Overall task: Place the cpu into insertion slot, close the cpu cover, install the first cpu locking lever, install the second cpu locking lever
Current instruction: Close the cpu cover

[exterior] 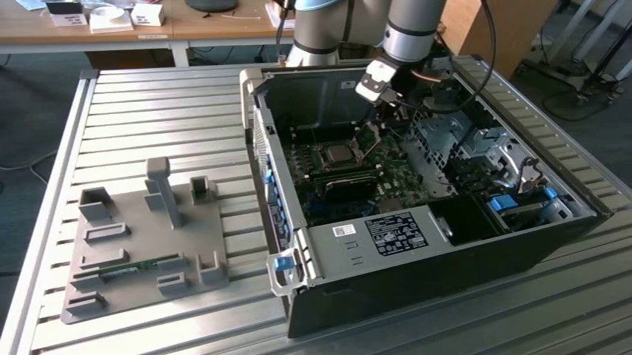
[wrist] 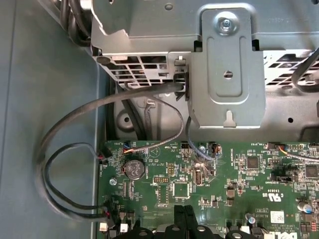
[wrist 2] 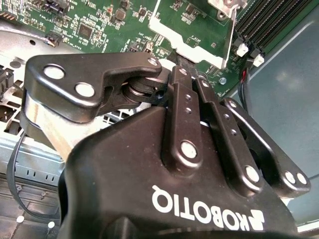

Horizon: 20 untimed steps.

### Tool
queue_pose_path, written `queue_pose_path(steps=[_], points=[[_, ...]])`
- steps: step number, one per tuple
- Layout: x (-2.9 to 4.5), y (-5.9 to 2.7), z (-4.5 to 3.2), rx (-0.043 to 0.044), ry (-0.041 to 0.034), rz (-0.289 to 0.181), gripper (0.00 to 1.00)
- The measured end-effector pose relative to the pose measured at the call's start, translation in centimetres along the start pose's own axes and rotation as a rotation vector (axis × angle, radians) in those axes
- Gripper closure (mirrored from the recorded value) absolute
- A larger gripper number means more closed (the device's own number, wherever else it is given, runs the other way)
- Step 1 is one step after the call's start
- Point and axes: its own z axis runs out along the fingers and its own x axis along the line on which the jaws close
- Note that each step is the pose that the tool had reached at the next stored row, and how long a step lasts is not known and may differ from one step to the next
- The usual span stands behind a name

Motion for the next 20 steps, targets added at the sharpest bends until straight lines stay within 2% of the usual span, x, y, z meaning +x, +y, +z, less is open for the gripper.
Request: queue_pose_path(steps=[5,14,20], points=[[0.00,-0.34,-0.02,0.0008,0.0000,0.000,0.89],[0.00,-0.43,-0.02,0.0008,0.0000,0.000,0.89],[-0.01,-0.78,-0.02,-0.0023,0.0000,0.000,0.89]])
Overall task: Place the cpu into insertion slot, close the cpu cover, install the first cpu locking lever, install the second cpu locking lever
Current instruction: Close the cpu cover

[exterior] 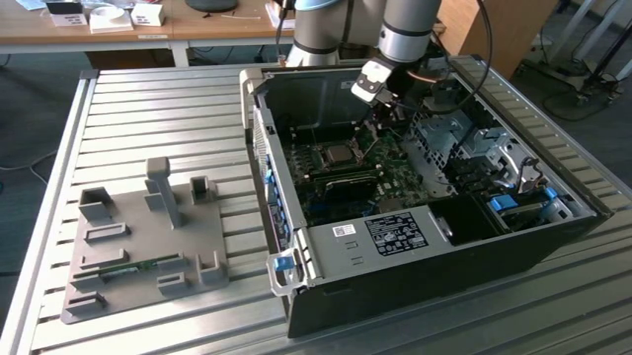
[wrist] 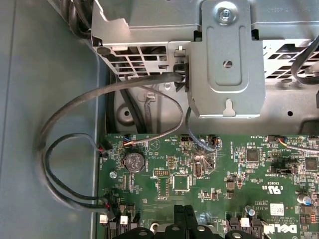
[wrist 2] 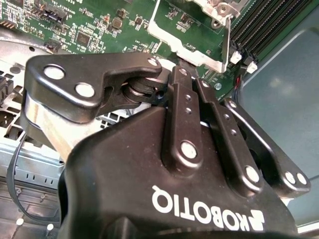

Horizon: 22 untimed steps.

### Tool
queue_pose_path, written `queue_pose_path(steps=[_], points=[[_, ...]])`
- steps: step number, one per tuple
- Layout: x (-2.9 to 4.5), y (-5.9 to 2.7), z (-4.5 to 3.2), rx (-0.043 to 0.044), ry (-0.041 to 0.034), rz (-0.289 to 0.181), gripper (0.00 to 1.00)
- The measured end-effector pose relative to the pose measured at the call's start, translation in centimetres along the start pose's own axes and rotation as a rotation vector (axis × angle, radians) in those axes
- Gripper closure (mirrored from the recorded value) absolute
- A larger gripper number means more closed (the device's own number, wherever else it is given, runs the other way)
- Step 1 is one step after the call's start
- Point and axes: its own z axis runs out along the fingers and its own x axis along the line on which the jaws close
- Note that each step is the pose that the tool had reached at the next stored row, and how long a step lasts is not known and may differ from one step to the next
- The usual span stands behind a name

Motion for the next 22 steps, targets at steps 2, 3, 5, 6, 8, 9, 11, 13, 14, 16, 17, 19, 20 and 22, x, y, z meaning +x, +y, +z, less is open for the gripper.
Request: queue_pose_path(steps=[2,3,5,6,8,9,11,13,14,16,17,19,20,22], points=[[0.00,-0.17,-0.01,-0.0011,0.0000,0.000,0.89],[0.00,-0.27,0.00,-0.0017,0.0001,0.000,0.89],[0.00,-0.58,-0.01,-0.0037,0.0001,0.000,0.89],[-0.01,-0.73,-0.02,-0.0046,0.0001,0.000,0.89],[-0.01,-0.98,-0.03,-0.0060,0.0001,0.000,0.89],[-0.01,-1.06,-0.03,-0.0064,0.0000,0.000,0.89],[-0.01,-1.22,-0.03,-0.0067,0.0001,0.000,0.89],[-0.01,-1.43,-0.03,-0.0075,0.0000,0.000,0.89],[-0.01,-1.53,-0.03,-0.0078,-0.0001,0.000,0.89],[-0.01,-1.72,-0.03,-0.0084,0.0000,0.000,0.89],[-0.01,-1.81,-0.03,-0.0086,0.0000,0.000,0.89],[-0.02,-1.93,-0.03,-0.0087,0.0000,0.000,0.89],[-0.01,-1.93,-0.03,-0.0087,0.0001,0.000,0.89],[-0.02,-1.93,-0.03,-0.0087,0.0001,0.000,0.89]])
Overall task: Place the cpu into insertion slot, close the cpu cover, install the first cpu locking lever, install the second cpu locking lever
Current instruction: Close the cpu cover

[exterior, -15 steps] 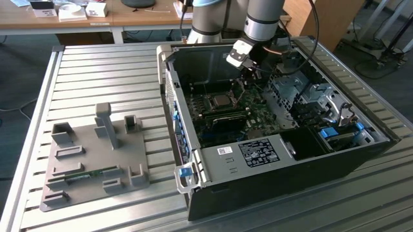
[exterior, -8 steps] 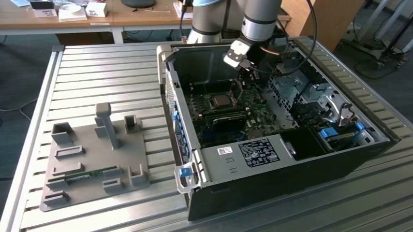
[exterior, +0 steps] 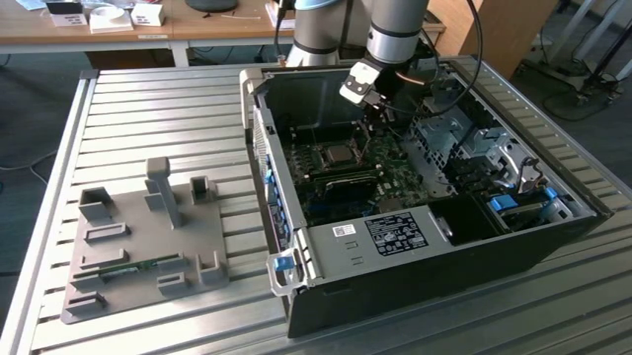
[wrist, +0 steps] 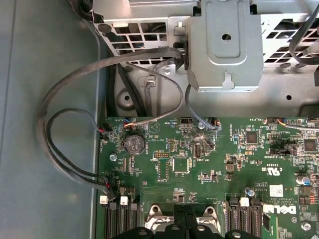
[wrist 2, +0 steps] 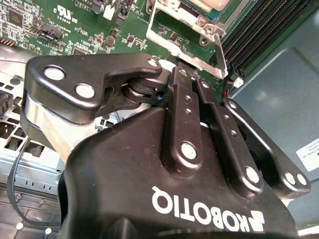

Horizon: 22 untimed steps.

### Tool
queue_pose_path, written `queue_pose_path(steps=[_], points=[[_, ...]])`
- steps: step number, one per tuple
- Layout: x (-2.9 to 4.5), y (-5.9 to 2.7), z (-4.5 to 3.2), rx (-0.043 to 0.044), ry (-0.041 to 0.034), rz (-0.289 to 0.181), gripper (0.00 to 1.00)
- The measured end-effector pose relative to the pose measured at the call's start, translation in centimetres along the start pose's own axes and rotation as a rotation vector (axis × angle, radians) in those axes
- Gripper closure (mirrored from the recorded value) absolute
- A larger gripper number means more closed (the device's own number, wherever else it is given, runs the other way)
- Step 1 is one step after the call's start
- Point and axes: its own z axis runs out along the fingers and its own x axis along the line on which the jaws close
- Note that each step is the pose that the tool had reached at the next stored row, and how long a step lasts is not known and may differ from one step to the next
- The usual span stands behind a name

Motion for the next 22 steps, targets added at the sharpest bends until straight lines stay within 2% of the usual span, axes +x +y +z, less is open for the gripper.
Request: queue_pose_path(steps=[5,15,22], points=[[0.00,-0.01,0.02,0.0017,0.0000,0.000,0.89],[0.00,-0.01,0.06,0.0476,-0.0006,0.001,0.89],[0.00,-0.02,0.12,0.0666,-0.0012,0.001,0.89]])
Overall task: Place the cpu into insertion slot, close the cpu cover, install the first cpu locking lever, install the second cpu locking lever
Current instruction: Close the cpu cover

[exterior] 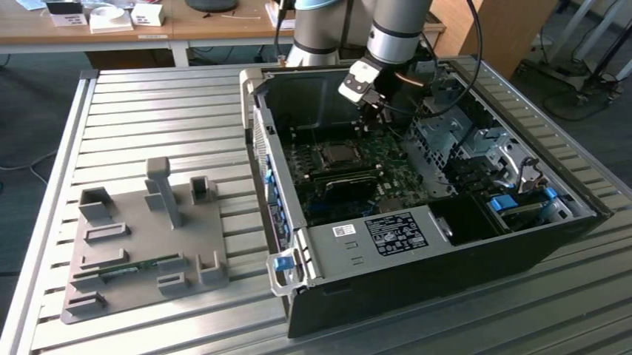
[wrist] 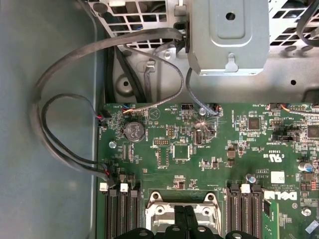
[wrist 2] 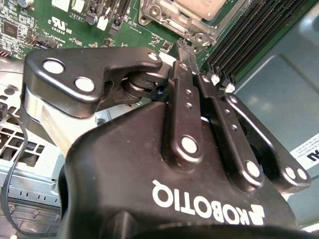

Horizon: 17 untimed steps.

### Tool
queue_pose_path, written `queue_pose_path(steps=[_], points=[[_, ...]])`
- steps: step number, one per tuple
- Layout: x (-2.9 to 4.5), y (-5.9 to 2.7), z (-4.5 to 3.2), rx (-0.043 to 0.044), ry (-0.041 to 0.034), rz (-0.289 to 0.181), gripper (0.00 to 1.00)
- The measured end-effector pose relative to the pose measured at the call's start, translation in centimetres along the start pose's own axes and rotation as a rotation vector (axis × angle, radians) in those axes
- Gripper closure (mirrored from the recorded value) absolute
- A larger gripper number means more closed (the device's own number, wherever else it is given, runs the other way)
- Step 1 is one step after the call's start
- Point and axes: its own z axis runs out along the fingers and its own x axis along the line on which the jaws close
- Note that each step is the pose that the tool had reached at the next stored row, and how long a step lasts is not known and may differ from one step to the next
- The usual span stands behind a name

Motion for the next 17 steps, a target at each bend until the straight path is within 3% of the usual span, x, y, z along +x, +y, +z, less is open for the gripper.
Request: queue_pose_path(steps=[11,17], points=[[0.00,-0.02,0.05,0.0001,0.0003,0.000,0.89],[0.00,-0.52,0.16,0.0001,0.0003,0.000,0.89]])
